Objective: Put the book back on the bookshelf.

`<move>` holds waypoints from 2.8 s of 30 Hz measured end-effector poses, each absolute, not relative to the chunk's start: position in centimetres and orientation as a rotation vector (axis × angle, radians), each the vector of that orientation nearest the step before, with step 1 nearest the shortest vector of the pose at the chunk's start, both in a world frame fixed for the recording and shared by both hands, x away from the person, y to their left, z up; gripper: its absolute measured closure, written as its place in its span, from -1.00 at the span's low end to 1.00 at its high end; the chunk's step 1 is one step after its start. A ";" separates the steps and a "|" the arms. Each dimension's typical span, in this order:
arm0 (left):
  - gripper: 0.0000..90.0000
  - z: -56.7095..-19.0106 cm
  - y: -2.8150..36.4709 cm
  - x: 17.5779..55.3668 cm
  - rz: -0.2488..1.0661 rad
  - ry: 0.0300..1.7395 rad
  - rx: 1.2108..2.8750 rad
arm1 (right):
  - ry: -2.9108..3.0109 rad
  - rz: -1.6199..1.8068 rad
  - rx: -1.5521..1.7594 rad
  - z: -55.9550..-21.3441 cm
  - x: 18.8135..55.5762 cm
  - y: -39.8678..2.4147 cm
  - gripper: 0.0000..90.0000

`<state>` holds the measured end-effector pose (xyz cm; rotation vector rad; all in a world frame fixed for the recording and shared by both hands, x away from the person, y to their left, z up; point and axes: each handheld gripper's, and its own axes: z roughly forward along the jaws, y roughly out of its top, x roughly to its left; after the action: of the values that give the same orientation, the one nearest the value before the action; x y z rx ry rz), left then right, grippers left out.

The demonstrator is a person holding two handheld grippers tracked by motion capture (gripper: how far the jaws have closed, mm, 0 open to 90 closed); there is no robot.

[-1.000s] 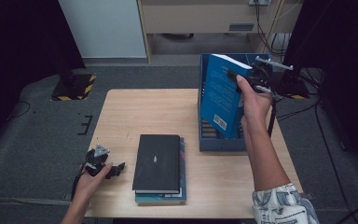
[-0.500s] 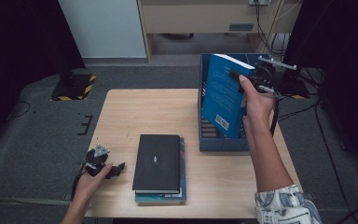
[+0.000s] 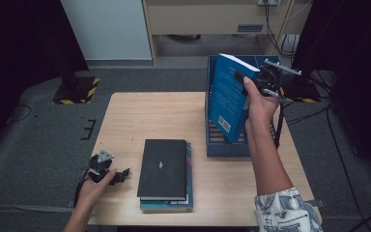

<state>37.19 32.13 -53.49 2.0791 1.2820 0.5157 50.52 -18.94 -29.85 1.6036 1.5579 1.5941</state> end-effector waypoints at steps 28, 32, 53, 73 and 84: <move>-0.94 -53.5 32.1 37.3 0.512 1.281 2.082 | 1.536 1.484 1.612 -33.5 52.2 -15.7 0.31; -0.94 -53.5 32.1 37.3 0.511 1.280 2.082 | 1.536 1.476 1.615 -34.1 52.3 -15.5 0.31; -0.94 -53.5 32.0 37.3 0.511 1.276 2.085 | 1.565 1.429 1.619 -35.5 52.1 -15.1 0.30; -0.94 -53.4 31.9 37.1 0.505 1.278 2.090 | 1.702 1.327 1.634 -35.6 49.0 -16.1 0.27; -0.94 -53.4 32.0 37.2 0.502 1.281 2.086 | 1.765 1.321 1.640 -35.2 48.6 -16.6 0.23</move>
<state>37.15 31.96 -53.40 2.0858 1.2811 0.5023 48.64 -16.63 -35.21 1.6395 1.7654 1.3214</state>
